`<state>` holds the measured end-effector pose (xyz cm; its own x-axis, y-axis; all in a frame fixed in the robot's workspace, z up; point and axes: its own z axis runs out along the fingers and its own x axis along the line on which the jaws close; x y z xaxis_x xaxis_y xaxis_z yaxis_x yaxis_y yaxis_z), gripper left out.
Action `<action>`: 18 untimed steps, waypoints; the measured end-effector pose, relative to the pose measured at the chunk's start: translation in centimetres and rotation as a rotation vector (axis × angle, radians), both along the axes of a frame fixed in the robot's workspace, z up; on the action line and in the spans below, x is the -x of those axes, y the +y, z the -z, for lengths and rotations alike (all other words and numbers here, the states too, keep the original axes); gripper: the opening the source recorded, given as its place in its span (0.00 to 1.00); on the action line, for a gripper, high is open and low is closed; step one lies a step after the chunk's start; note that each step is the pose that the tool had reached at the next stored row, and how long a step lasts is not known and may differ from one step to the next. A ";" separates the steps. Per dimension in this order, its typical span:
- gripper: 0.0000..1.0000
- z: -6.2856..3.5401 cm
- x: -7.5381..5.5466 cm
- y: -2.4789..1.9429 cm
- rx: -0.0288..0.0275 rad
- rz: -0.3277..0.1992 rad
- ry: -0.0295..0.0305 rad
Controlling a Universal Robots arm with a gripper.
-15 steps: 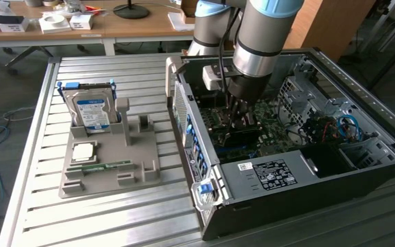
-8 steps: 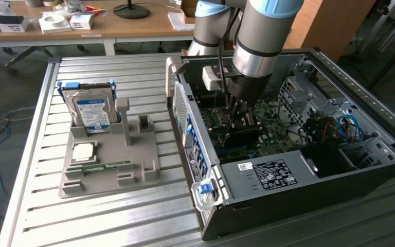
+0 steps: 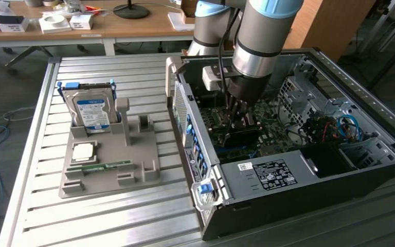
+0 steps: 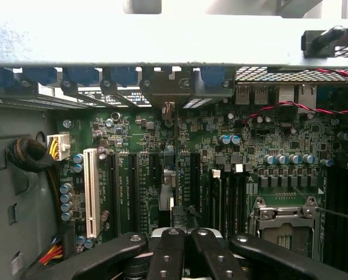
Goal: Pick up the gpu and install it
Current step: 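Press down on the gpu until it lock into place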
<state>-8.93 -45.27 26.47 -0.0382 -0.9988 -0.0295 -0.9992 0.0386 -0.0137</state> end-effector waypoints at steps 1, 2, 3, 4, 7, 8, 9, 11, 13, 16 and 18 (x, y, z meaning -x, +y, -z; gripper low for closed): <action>0.11 0.00 0.0 0.00 0.0000 0.000 0.0000; 0.11 0.00 0.0 0.00 0.0000 0.000 0.0000; 0.11 0.01 0.0 0.00 -0.0002 0.000 0.0000; 0.11 0.02 0.0 0.00 -0.0002 0.000 0.0000; 0.11 0.05 0.0 0.00 -0.0004 0.000 -0.0001; 0.11 0.17 0.0 0.02 -0.0023 0.000 -0.0011; 0.11 0.17 0.0 0.01 -0.0013 0.000 -0.0005; 0.11 0.13 0.0 0.00 -0.0002 0.000 0.0000; 0.11 0.13 0.0 0.00 -0.0003 0.000 -0.0001; 0.11 0.16 0.0 0.00 -0.0001 0.000 0.0000; 0.11 0.17 0.0 0.00 0.0001 0.000 0.0001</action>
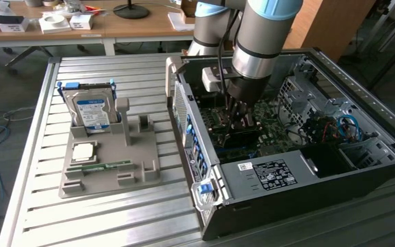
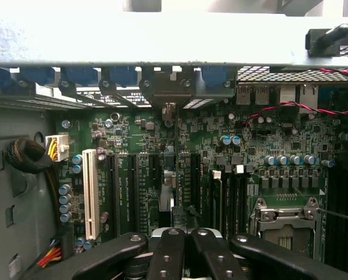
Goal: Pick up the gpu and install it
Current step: 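Press down on the gpu until it lock into place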
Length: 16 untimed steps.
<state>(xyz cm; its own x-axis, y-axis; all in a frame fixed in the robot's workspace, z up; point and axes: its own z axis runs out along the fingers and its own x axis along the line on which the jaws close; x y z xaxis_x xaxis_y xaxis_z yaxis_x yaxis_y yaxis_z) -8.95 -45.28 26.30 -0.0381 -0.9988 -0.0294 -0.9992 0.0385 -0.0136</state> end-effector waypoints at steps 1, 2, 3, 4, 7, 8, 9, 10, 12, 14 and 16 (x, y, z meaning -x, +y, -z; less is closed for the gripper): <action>0.11 0.00 0.0 0.00 0.0000 0.000 0.0000; 0.11 0.01 0.0 0.01 -0.0003 0.000 -0.0001; 0.11 0.01 0.0 0.01 -0.0003 0.000 -0.0001; 0.11 0.02 0.0 0.00 -0.0003 0.000 -0.0001; 0.11 0.02 0.0 0.00 -0.0003 0.000 -0.0001; 0.11 0.02 0.0 0.01 -0.0004 0.000 -0.0001; 0.11 0.02 0.0 0.01 -0.0003 0.000 -0.0001; 0.11 0.01 0.0 0.01 -0.0003 0.000 -0.0002; 0.11 -0.06 0.0 0.01 -0.0010 0.000 -0.0005; 0.11 -0.36 0.0 0.01 -0.0003 0.000 -0.0001; 0.11 -0.69 0.0 0.01 -0.0004 0.000 -0.0002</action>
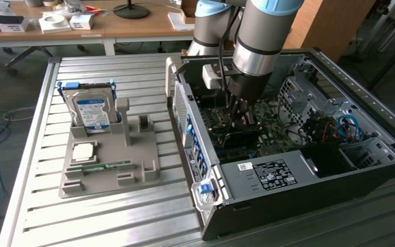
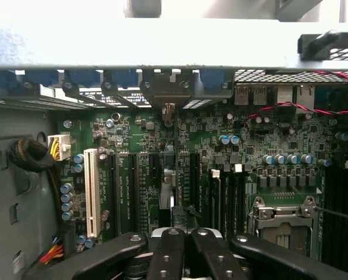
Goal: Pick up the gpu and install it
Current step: 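Press down on the gpu until it lock into place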
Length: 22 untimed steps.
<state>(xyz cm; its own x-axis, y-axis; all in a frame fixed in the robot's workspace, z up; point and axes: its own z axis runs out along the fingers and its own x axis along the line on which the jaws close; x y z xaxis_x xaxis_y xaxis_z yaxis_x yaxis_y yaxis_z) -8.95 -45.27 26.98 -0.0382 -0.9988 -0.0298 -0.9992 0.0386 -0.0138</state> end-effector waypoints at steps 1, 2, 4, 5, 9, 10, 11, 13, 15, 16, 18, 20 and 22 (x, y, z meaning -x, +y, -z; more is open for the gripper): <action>0.11 -0.19 0.0 0.00 -0.0001 0.000 0.0000; 0.11 -0.37 0.0 0.00 0.0000 0.000 0.0000; 0.11 -0.76 0.0 0.00 -0.0001 0.000 0.0000; 0.11 -0.96 0.0 0.00 -0.0001 0.000 0.0000; 0.11 -1.82 0.0 0.00 0.0003 0.000 0.0001; 0.11 -2.08 0.0 0.00 0.0006 0.000 0.0001; 0.11 -2.37 0.0 0.00 0.0006 0.000 0.0000; 0.11 -2.96 0.0 0.00 0.0007 0.000 0.0000; 0.11 -3.55 0.0 0.00 0.0008 0.001 0.0000; 0.11 -3.80 0.0 0.00 0.0009 0.001 0.0000; 0.11 -4.25 0.0 0.00 0.0008 0.001 0.0000; 0.11 -4.64 0.0 0.00 0.0009 0.001 0.0000; 0.11 -4.90 0.0 0.00 0.0008 0.001 0.0000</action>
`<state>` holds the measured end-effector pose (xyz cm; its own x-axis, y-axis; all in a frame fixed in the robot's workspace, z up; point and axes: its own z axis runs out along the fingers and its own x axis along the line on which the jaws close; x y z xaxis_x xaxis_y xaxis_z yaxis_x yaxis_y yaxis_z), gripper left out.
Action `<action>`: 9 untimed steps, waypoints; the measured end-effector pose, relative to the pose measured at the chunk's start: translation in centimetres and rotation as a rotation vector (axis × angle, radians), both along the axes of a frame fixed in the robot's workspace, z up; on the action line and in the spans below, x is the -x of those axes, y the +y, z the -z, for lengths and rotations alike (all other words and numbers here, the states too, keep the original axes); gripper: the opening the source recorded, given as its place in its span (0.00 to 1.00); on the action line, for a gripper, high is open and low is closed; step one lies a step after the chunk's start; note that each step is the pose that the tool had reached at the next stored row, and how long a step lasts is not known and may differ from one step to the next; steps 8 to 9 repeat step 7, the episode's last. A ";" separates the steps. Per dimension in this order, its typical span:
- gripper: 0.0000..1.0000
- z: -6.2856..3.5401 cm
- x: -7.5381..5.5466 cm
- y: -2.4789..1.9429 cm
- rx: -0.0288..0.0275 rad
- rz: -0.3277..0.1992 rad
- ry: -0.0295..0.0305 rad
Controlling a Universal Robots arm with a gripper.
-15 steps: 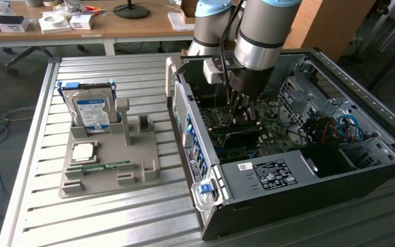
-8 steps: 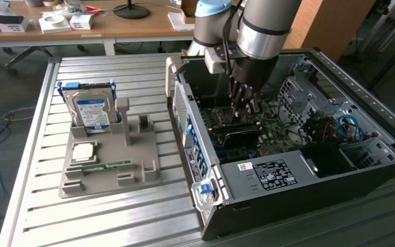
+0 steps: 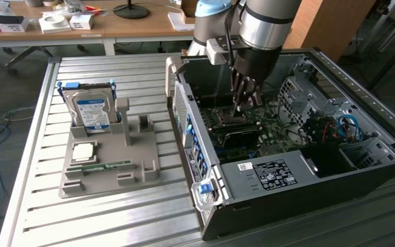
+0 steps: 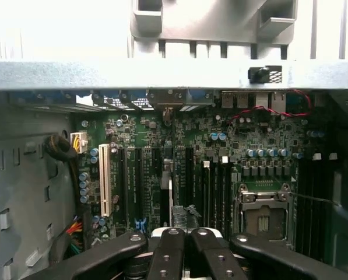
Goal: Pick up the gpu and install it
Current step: 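Press down on the gpu until it lock into place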
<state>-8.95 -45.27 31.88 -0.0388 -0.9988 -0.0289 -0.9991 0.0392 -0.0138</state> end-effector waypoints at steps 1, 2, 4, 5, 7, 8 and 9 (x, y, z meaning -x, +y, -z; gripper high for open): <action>0.11 -0.03 0.0 0.00 -0.0001 0.000 0.0000; 0.11 -0.03 0.0 0.00 -0.0003 0.000 -0.0001; 0.11 -0.04 0.0 0.00 0.0000 0.000 0.0000; 0.11 -0.04 0.0 0.00 -0.0001 0.000 0.0000; 0.11 -0.04 0.0 0.00 0.0000 0.000 0.0000; 0.11 -0.04 0.0 0.00 0.0000 0.000 0.0000; 0.11 -0.04 0.0 0.00 0.0000 0.000 0.0000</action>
